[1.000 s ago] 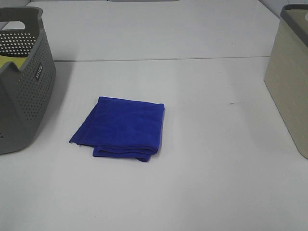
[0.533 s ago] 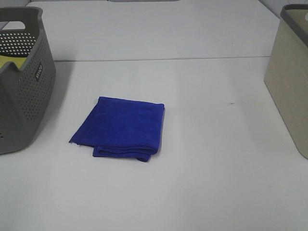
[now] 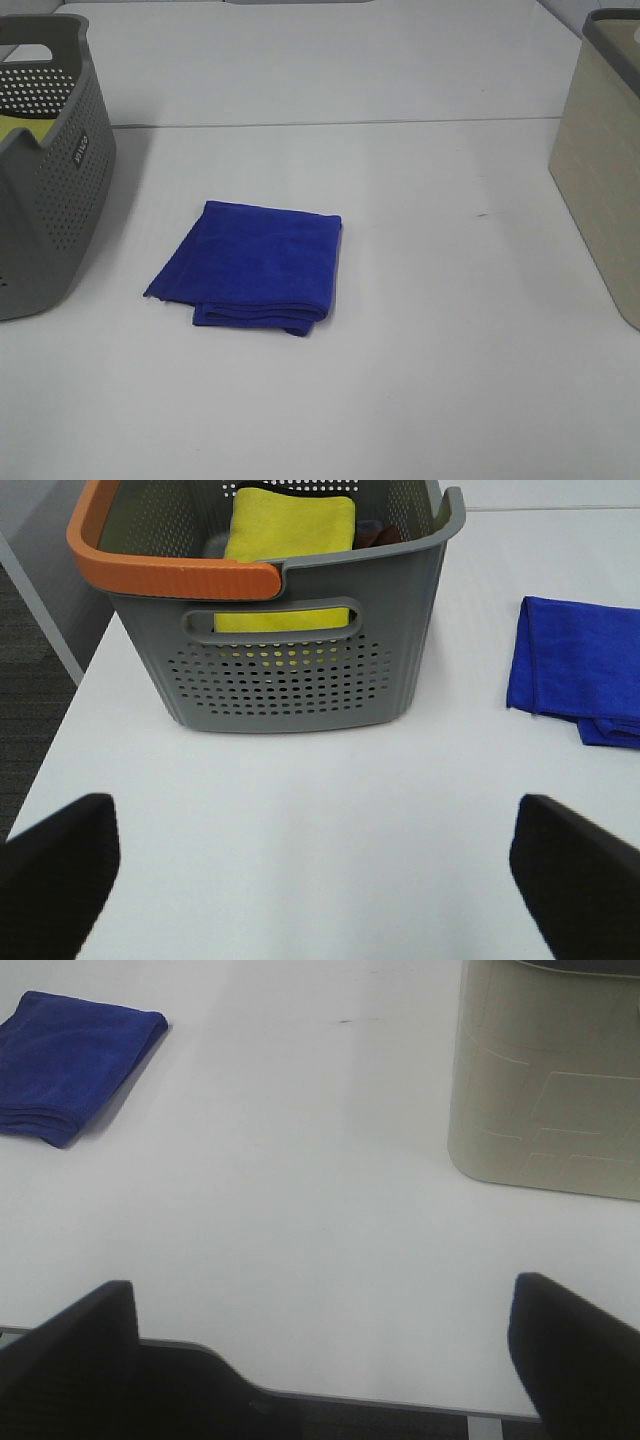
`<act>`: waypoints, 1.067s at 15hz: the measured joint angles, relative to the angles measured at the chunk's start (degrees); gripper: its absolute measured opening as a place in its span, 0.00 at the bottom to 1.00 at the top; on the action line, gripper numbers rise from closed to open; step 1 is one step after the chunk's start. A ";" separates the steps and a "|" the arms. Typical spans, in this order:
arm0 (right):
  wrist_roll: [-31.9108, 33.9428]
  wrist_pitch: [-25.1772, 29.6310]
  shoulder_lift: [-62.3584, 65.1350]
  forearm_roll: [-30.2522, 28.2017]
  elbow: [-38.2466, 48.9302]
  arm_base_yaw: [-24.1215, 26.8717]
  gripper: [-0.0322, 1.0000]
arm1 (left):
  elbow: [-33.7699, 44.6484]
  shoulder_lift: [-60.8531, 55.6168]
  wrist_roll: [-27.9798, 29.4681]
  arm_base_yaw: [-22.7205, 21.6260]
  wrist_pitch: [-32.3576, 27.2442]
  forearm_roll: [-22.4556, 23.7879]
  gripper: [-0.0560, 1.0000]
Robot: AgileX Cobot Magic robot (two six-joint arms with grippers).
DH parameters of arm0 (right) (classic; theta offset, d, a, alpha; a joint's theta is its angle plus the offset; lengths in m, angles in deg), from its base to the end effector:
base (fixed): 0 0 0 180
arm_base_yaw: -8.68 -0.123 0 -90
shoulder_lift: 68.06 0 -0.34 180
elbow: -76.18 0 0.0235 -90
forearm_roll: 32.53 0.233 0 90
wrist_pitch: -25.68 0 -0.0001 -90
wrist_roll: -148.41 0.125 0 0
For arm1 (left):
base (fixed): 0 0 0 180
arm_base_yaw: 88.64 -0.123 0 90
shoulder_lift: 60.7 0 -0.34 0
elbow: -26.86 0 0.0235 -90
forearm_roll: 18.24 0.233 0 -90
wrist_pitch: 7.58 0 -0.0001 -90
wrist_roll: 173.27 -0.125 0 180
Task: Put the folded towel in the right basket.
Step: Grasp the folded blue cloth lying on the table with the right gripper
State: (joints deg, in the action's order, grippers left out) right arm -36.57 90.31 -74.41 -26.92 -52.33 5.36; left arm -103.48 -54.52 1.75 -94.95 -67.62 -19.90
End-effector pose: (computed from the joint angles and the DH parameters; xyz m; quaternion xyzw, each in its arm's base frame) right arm -0.0486 0.0082 0.2378 -0.0663 0.8730 0.0419 0.4813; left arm -0.0454 -0.0082 0.2553 -0.0093 0.8474 0.0378 0.5296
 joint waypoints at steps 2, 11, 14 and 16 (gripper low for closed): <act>0.00 0.00 0.00 0.00 0.00 0.00 0.97 | 0.00 0.00 0.00 0.00 0.00 0.00 0.99; 0.00 0.00 0.00 0.00 0.00 0.00 0.97 | 0.00 0.00 0.00 0.00 0.00 0.00 0.99; 0.00 0.00 0.00 0.00 0.00 0.00 0.97 | 0.00 0.00 0.00 0.00 0.00 0.00 0.99; 0.00 0.00 0.00 0.00 0.00 0.00 0.97 | 0.00 0.00 0.00 0.00 0.00 0.00 0.99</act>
State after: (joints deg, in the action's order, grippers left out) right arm -36.57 90.31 -74.41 -26.92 -52.33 5.36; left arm -103.48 -54.52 1.75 -94.95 -67.62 -19.90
